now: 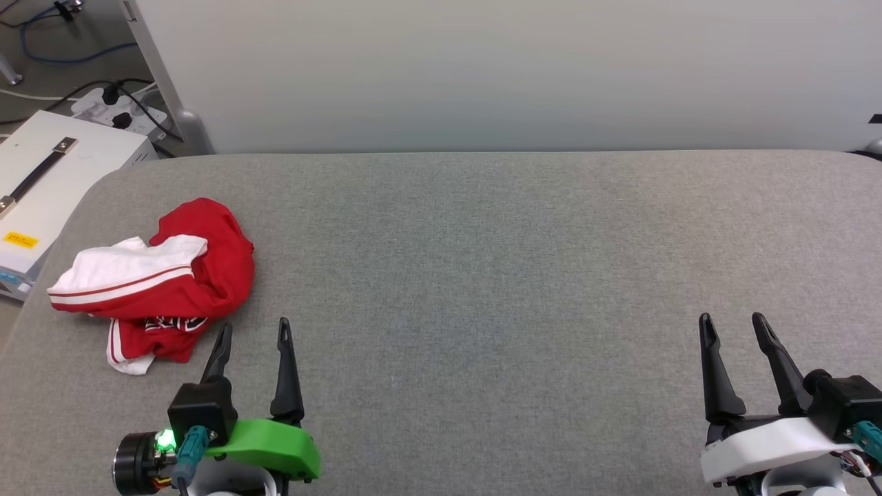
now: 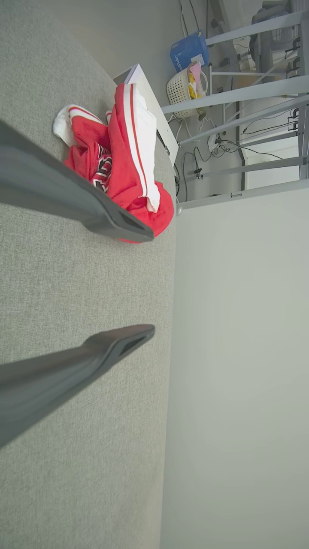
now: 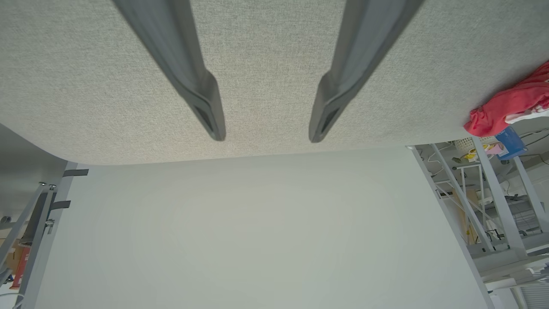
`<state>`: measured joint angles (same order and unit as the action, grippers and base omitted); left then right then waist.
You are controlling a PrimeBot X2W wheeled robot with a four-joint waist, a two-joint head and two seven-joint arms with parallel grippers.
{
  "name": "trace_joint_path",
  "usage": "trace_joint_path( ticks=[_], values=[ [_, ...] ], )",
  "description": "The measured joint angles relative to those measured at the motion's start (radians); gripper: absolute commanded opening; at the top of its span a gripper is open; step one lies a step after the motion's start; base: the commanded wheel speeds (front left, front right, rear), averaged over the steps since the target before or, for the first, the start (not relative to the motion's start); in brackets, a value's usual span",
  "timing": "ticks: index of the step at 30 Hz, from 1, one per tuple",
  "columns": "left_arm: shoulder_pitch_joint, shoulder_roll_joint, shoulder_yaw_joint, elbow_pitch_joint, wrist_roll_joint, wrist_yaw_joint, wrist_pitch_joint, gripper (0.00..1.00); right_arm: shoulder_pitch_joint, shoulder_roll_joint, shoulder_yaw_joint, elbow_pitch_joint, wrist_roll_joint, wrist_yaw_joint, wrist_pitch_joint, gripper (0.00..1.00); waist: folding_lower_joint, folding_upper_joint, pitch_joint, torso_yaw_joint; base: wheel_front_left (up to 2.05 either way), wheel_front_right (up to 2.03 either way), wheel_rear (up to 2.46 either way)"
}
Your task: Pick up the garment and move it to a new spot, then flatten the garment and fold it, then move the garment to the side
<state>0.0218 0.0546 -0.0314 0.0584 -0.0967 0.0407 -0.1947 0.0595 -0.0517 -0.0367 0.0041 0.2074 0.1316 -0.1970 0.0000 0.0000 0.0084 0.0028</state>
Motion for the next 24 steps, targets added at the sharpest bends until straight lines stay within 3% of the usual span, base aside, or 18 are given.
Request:
trace_joint_path(
  ticks=[24],
  values=[
    [0.012, 0.000, -0.014, 0.032, -0.018, 0.003, -0.061, 1.00, 0.021, 0.000, 0.001, 0.017, 0.008, 0.000, -0.055, 1.00, 0.0000, 0.0000, 0.008, 0.008, 0.00, 0.00, 0.00]
  ],
)
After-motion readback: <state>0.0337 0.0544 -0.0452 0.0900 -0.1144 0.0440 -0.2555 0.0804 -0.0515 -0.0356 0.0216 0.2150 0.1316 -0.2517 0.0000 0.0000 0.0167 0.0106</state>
